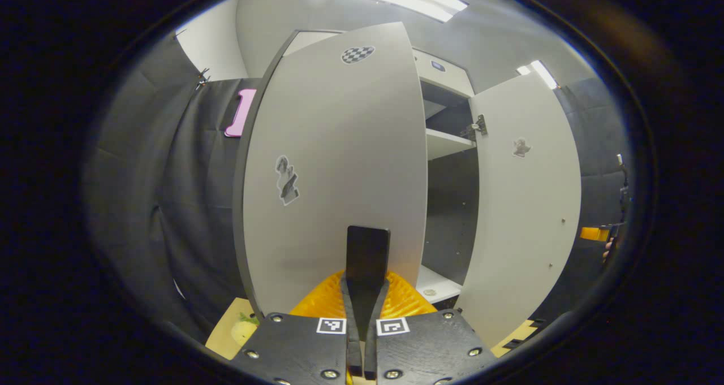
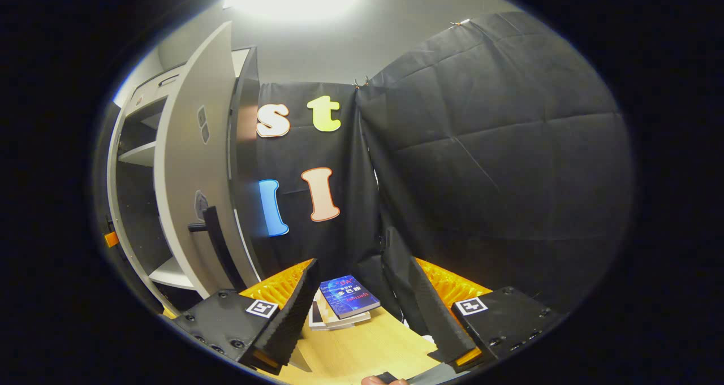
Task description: Open the right door of the double-door shoe cabinet with the right hand, and open the left door with the left hand.
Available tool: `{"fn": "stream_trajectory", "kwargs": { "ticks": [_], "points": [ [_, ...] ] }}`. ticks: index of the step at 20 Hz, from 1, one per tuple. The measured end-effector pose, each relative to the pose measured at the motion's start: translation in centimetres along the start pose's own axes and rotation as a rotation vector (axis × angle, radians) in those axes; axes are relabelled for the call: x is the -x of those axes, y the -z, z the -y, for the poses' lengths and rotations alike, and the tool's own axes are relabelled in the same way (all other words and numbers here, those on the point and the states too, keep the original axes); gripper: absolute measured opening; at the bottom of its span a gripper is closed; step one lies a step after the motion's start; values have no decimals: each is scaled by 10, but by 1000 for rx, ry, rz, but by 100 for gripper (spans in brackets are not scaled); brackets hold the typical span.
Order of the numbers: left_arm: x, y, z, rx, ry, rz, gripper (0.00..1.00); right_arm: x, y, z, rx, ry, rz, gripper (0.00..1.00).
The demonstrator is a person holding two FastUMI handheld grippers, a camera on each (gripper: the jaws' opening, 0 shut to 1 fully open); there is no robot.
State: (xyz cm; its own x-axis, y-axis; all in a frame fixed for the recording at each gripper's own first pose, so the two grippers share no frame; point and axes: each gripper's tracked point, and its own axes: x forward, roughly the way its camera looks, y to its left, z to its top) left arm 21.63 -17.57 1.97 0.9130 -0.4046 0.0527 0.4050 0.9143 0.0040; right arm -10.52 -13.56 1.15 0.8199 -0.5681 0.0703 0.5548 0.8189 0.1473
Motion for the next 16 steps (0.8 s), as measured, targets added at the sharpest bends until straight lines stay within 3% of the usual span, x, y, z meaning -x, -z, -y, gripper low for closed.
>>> {"fn": "stream_trajectory", "kwargs": {
  "ticks": [4,5,7,16],
  "points": [
    [2,-2,0,2,5,4,5,15,7,-22,3,-21,-2,92],
    [2,-2,0,6,1,8,5,19,10,-27,1,-29,-7,98],
    [1,-3,0,15,-2,8,5,25,17,-33,5,-35,-16,92],
    [4,-5,-5,44,-51,20,5,42,22,-37,-32,-28,-24,92]
  ]
}}
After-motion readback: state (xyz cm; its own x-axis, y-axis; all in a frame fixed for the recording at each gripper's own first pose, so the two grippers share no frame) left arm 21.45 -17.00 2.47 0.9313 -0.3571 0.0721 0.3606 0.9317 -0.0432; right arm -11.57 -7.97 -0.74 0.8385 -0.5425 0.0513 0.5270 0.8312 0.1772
